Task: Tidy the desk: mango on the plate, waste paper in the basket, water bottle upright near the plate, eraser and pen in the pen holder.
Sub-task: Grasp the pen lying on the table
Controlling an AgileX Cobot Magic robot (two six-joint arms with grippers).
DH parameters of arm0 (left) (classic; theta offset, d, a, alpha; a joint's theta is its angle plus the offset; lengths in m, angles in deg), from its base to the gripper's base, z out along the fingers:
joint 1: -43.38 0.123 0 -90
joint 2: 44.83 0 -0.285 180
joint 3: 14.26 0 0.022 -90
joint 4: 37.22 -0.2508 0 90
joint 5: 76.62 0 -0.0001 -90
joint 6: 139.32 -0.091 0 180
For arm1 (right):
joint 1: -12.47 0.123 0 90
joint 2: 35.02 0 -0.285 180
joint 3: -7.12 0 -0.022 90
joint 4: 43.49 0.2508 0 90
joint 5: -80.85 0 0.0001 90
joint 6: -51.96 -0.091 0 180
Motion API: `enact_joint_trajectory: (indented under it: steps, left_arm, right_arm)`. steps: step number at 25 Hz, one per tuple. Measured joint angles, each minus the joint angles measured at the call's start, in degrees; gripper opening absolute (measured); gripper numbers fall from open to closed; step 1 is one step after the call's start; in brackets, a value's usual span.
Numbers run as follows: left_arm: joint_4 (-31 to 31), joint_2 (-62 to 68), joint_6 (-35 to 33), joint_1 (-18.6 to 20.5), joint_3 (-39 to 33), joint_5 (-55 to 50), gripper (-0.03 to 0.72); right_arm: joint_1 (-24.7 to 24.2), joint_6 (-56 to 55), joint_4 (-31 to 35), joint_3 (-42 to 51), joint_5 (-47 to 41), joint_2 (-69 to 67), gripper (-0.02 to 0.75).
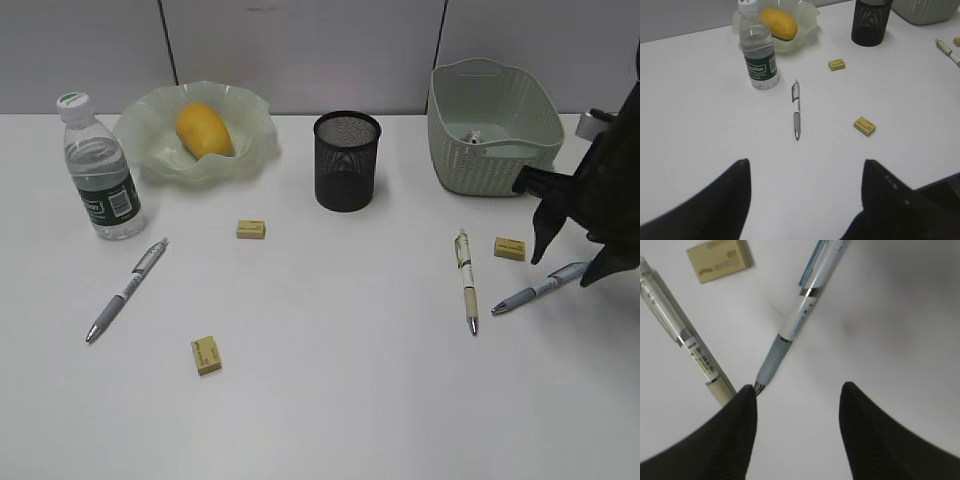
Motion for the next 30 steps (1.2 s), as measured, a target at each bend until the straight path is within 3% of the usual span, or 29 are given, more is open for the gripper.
enact_joint_trajectory:
  steps: [13, 22, 30]
  left_arm:
    - [0.0, 0.0, 0.0, 0.0, 0.0, 0.0, 0.523]
    - [0.0, 0.0, 0.0, 0.0, 0.0, 0.0, 0.523]
    - [0.0, 0.0, 0.0, 0.0, 0.0, 0.0, 0.523]
  right_arm:
    - [-1.1, -1.8, 0.5, 0.0, 6.4, -9.6, 0.394]
    - [-4.5, -1.9, 0.4, 0.0, 9.2, -10.0, 0.385]
    - [-4.8, -1.9, 0.5, 0.0, 11.6, -10.0, 0.364]
